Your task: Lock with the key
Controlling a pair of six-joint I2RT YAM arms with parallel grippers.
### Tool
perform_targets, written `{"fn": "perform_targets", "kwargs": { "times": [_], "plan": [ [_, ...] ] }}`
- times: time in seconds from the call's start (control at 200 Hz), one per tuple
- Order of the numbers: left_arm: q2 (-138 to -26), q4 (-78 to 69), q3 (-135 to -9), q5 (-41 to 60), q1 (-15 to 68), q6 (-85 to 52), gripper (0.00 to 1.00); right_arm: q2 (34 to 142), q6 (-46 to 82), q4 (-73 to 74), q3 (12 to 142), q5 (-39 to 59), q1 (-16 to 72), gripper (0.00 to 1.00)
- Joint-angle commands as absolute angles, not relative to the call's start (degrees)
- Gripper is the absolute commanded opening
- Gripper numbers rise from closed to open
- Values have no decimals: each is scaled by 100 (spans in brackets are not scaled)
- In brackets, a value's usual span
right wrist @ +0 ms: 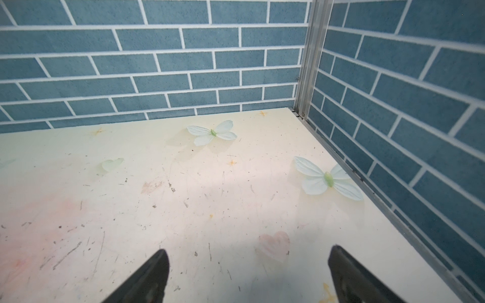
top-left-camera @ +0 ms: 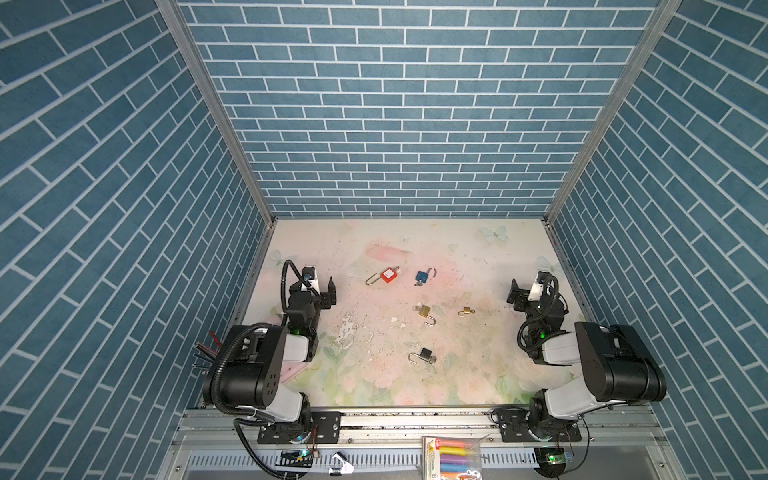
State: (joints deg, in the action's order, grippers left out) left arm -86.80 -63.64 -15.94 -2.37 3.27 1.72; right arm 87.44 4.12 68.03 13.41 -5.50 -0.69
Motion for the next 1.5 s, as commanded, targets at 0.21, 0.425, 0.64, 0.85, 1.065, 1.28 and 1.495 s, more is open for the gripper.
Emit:
{"fn": "perform_targets", "kwargs": {
  "times": [0.21, 0.425, 0.64, 0.85, 1.065, 1.28, 1.495],
  "plan": [
    [-7895, -5258, -2015, -1248, 690, 259, 88, 7815, 233, 5009, 2069, -660, -11, 91],
    [-6466, -3525, -2933, -1482, 1174, 97, 88, 6540, 1303, 4319, 2398, -61, -8, 99],
    [-4981, -2552, -3524, -933, 890, -1291, 88, 5682, 2678, 3597, 3012, 1015, -155, 99],
    [-4647, -1048, -4096, -732, 515, -2395, 88, 5224, 3123, 4335, 2758, 2056, -206, 98],
    [-4877, 135, -4277, -1033, 1110, -2791, 88, 5524, 2244, 3781, 2915, 2325, 325, 99],
    [-5913, 1071, -4673, -949, 1858, -3186, 88, 6300, 1150, 3045, 3399, 2118, 1393, 96],
    [-6722, 895, -4639, -939, 2480, -4486, 88, 7197, -167, 3491, 3265, 2177, 2530, 94]
  ]
}}
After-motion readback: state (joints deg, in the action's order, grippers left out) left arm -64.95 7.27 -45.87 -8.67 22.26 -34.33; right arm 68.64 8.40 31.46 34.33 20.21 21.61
